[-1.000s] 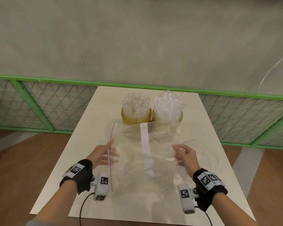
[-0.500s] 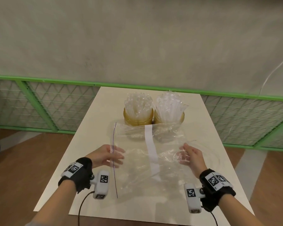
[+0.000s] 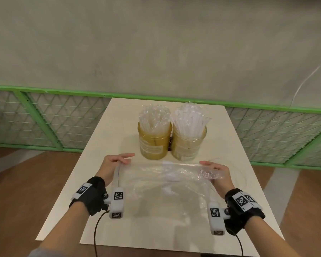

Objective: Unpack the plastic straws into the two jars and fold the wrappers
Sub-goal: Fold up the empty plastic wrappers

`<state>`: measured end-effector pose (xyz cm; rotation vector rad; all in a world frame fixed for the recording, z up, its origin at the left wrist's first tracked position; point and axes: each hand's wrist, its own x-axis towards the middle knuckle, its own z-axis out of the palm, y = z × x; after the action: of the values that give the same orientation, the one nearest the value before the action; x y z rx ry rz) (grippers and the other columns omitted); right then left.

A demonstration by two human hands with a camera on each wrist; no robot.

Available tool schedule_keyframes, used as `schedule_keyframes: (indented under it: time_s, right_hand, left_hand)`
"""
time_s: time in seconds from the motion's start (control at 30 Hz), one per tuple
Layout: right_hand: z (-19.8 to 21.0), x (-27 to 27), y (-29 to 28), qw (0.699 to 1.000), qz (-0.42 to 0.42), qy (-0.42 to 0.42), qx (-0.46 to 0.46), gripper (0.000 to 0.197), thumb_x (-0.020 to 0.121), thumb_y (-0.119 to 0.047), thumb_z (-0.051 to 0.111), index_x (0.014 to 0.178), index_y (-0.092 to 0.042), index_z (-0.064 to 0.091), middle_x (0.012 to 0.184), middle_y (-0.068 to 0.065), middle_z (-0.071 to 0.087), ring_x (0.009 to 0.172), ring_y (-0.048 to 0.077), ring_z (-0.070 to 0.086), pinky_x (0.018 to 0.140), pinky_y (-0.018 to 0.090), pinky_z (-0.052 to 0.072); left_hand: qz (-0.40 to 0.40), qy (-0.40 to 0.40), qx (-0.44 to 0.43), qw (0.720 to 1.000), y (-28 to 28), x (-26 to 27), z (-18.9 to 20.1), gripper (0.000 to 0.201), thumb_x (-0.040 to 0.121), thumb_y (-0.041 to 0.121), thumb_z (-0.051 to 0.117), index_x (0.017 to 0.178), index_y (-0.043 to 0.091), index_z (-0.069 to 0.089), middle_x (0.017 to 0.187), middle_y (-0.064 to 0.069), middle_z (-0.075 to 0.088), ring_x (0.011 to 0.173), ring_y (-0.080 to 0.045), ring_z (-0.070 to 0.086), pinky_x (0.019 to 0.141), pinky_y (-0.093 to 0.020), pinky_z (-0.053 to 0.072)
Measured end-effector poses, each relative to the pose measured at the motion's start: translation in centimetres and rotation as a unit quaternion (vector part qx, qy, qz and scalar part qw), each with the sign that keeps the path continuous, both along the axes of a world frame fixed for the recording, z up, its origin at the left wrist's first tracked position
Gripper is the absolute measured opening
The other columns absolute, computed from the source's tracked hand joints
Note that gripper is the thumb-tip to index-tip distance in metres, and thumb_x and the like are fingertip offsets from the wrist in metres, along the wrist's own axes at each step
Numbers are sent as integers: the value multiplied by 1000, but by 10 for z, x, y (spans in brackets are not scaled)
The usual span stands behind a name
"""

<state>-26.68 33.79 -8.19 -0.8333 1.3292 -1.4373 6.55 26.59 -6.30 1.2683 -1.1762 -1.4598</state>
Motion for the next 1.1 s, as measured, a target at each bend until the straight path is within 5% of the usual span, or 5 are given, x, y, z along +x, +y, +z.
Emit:
schedule_keyframes:
  time_s: [0.2,0.3,0.73,0.97,1.1]
  right_hand:
    - [-3,-7,-6,999,-23,-26,21,21,81,18,53,100,13,62,92,6,71,81,23,67,65,21,57]
    - [3,-14,-3,997,50,-62,10,46,76,-13,70,121,-12,59,108,6,69,85,26,71,70,29,59]
    - [-10,-8,-1,990,27,140,-16,61,73,29,44,47,-19,71,89,-6,73,96,17,64,86,39,50]
    - [3,-7,-1,990,32,-89,104,28,99,-30,39,123,-24,51,114,16,64,82,33,67,70,40,55]
    - [-19,1,-6,973,86,43,211,61,82,-27,70,132,-9,41,108,13,65,87,24,66,71,33,53]
  left_hand:
    - [2,130,63,990,-1,8,-3,31,89,-10,46,105,12,59,96,-7,71,75,-21,71,66,-25,58]
    - [-20,82,53,995,0,13,-4,27,90,-7,48,103,13,60,100,-7,71,78,-24,72,64,-24,58]
    - [60,52,175,981,-13,3,-13,28,93,18,40,70,11,54,77,-8,56,69,-26,52,60,-30,41]
    - [21,-4,59,998,-9,5,-13,24,80,1,68,95,20,66,96,-17,67,83,-28,64,72,-31,57]
    - [30,-22,31,999,-5,-2,-19,20,85,-5,57,92,9,70,101,-11,67,93,-17,62,70,-10,53]
